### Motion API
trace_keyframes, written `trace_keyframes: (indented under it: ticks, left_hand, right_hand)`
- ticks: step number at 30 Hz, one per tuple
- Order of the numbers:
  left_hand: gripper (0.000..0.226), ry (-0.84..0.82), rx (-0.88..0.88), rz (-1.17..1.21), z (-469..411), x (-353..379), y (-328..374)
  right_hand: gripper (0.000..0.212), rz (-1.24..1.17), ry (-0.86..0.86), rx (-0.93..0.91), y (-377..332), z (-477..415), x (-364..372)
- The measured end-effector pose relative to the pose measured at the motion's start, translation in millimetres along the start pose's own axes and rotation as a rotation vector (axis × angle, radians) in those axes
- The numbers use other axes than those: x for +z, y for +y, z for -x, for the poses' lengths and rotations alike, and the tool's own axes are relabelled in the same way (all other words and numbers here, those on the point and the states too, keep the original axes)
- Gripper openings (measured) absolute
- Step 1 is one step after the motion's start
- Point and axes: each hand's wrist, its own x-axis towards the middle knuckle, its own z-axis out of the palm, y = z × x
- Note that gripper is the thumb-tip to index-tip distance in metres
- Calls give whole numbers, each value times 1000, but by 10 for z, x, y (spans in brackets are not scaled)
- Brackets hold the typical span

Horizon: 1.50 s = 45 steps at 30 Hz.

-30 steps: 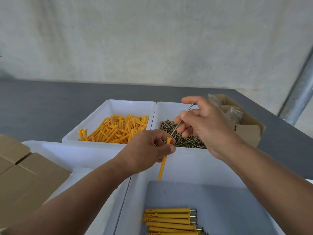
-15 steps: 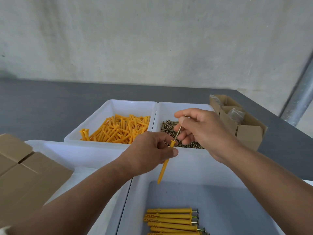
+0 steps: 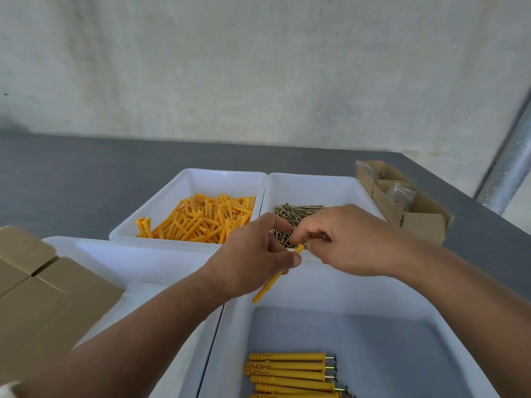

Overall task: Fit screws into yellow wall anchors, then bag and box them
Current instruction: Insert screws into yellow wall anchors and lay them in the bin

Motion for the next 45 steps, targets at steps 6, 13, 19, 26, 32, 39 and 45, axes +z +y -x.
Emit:
trace_keyframes:
  ticks: [6, 13, 19, 26, 32, 39, 45]
  left_hand:
    - [27, 19, 42, -96, -4, -65, 30]
    - [20, 456, -98, -455, -133, -317, -208]
    - [55, 219, -295, -692, -169, -308, -462]
    - [65, 119, -314, -777, -201, -318, -502]
    - [58, 132, -297, -776, -205, -299, -525]
    - [53, 182, -238, -727, -234, -295, -539]
    - [47, 170, -220, -709, -228, -308, -523]
  right_hand:
    - [8, 222, -91, -39, -15, 55, 51]
    - [10, 278, -533, 114, -35, 131, 172]
    - [16, 170, -729, 187, -34, 77, 456]
    - [18, 156, -788, 177, -56, 68, 491]
    - [31, 120, -252, 53, -9, 6, 133]
    - [58, 107, 127, 338, 559, -146, 212]
    - [82, 134, -145, 458, 689, -192, 315]
